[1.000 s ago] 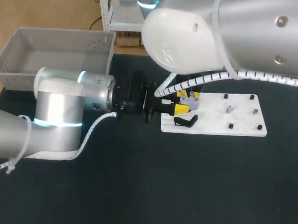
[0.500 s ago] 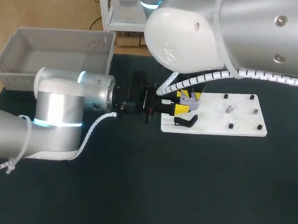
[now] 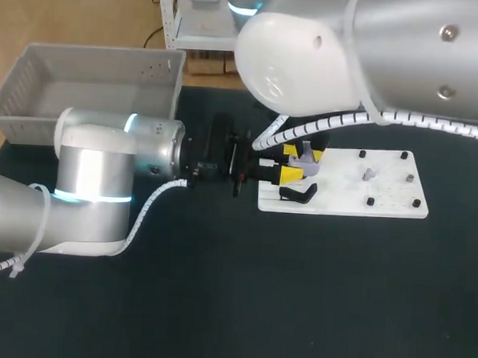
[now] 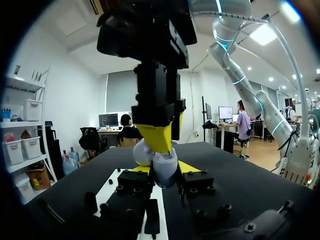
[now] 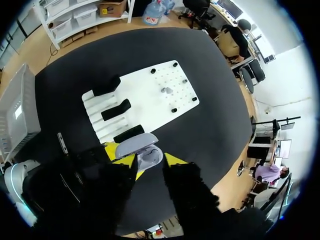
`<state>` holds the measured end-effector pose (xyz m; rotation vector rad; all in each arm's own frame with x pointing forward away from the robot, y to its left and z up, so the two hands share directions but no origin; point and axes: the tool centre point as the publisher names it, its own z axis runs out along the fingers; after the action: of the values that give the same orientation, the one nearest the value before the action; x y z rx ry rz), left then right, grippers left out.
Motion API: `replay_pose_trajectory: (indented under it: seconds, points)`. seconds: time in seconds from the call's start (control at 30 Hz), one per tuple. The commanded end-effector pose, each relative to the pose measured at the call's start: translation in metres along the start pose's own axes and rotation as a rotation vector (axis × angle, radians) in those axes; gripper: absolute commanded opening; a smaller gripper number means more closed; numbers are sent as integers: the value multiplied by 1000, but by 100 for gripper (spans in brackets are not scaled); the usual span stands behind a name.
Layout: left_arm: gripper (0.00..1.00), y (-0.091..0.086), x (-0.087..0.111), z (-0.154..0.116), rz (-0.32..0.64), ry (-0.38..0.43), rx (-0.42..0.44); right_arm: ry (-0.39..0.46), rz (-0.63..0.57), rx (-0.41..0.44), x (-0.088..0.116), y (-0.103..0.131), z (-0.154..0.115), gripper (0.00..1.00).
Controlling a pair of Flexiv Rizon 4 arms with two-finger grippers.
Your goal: Pick up each earbud case from the left stands, insert the matching earbuds, close the lid, and place the case in the box.
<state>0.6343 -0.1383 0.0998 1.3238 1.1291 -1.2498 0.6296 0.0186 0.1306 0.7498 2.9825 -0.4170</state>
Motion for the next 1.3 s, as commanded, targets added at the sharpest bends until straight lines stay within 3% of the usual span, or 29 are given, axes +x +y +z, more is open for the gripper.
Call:
replay_pose_trajectory:
  seconds: [0.03,0.13,0.2,0.23,0.3,0.33,0.4,0.53,0.57,0.67,0.73,0.97,1.3]
  points:
    - [0,-1,0,0,3,-2,-5,-3,-2,-50,9,-11,-6,98]
    - [0,-1,0,0,3,-2,-5,-21,-31,-106,21,-22,-11,93]
    - [0,-1,0,0,3,-2,-5,-37,-102,-185,27,-31,-14,76]
    - [0,-1,0,0,3,-2,-5,-55,-142,-225,30,-35,-13,74]
    - [0,-1,0,0,3,-2,-5,-90,-221,-286,35,-44,-10,83]
    - [0,-1,0,0,3,-2,-5,-115,-216,-324,35,-49,-9,83]
    - [0,-1,0,0,3,-2,-5,-156,-204,-378,33,-58,-5,74]
    - [0,-1,0,0,3,-2,-5,-230,-134,-455,25,-75,4,73]
    - [0,-1,0,0,3,-2,-5,-242,-122,-464,23,-79,6,67]
    - [0,-1,0,0,3,-2,-5,-263,-86,-495,15,-90,14,65]
    - [0,-1,0,0,3,-2,-5,-280,-72,-513,9,-96,19,72]
    - [0,-1,0,0,3,-2,-5,-295,-78,-539,-15,-101,35,73]
    - [0,-1,0,0,3,-2,-5,-234,-159,-541,-57,-78,62,53]
